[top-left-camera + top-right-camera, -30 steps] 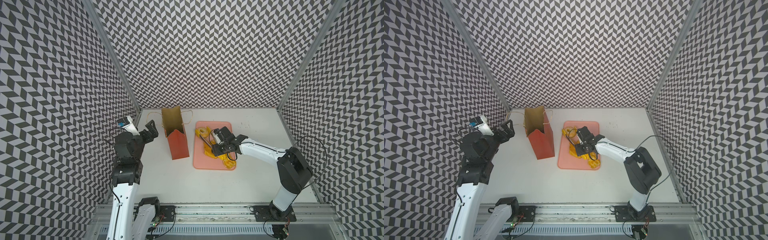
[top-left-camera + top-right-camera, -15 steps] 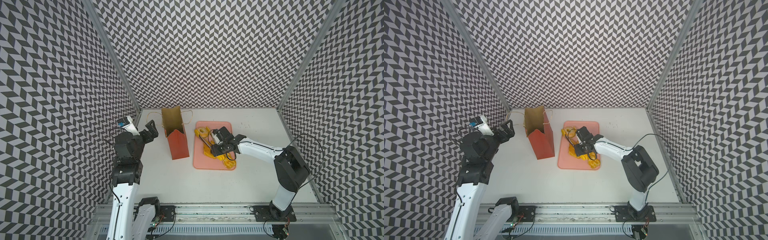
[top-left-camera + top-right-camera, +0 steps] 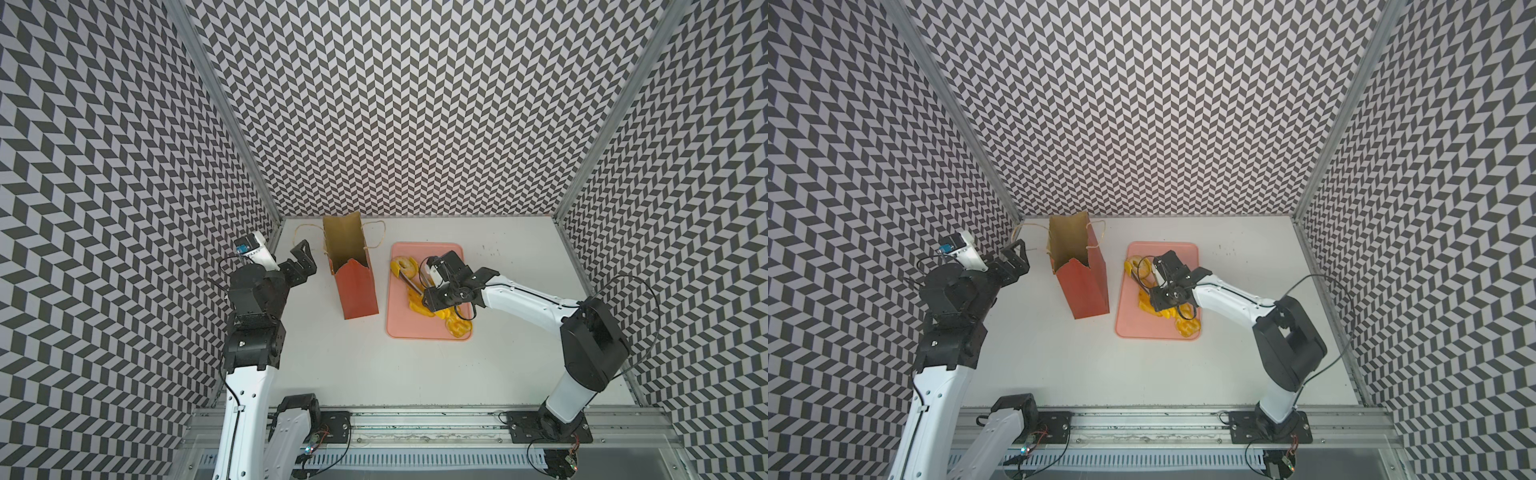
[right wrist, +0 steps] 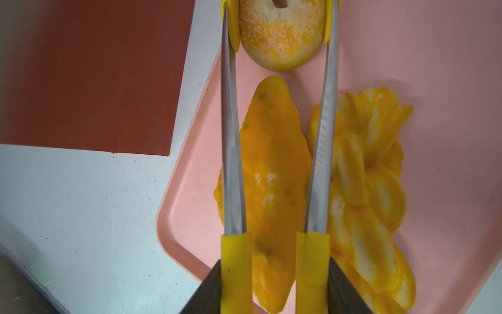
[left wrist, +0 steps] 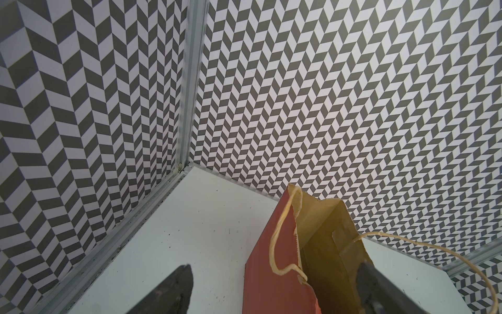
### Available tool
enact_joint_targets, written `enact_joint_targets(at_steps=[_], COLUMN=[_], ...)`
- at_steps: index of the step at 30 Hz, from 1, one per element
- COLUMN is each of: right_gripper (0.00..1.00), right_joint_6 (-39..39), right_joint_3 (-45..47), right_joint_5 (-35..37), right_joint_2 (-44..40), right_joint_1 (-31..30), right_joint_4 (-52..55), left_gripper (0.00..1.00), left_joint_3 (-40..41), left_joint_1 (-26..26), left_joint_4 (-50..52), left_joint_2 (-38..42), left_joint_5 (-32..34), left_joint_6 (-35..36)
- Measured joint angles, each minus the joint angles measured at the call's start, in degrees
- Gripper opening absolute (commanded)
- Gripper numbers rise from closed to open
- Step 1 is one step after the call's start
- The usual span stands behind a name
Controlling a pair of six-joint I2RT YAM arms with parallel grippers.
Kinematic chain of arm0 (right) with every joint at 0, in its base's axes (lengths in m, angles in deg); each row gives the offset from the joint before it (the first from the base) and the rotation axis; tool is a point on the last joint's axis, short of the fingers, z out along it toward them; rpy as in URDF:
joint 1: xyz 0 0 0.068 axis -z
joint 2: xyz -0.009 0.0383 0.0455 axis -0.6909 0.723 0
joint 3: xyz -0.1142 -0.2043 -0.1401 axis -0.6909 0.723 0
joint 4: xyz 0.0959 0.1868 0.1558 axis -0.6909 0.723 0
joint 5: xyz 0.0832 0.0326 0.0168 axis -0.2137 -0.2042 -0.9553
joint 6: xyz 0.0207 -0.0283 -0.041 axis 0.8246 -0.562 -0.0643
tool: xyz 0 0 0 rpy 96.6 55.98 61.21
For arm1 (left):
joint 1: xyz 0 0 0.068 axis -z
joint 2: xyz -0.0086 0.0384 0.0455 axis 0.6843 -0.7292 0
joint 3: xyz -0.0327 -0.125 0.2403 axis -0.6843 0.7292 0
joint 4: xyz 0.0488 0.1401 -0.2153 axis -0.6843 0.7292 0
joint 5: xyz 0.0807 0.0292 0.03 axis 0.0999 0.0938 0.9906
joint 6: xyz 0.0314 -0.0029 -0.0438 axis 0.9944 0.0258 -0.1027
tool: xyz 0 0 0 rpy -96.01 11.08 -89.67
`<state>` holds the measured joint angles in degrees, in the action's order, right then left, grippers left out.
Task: Pack bread into a paper bag
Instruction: Pick up the fake bread from the plate, then place the fake bread in the paper bag.
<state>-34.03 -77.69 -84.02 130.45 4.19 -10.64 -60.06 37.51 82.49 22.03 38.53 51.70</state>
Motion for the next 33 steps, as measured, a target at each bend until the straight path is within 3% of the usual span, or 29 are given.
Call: enact_joint_targets(at_steps=[15, 33], right_gripper=[0.31, 0.30], right_joint_6=[-0.1, -2.3], right_joint_3=[-5.4, -31.5], right_joint_5=[-0.2, 4.6], right_joint_2=[-4.7, -6.6], right_joint_1=[0.7, 1.1], right_joint_4=[5.6, 13.5], left_gripper=[0.98, 0.98], left_joint_3=[0.0, 0.1], left_joint_1=[0.0, -0.1], left_joint_4=[0.0, 0.0], left_joint_2=[0.0, 0.0], left_joint_5=[0.0, -0.5], left_joint_6=[0.0, 0.0])
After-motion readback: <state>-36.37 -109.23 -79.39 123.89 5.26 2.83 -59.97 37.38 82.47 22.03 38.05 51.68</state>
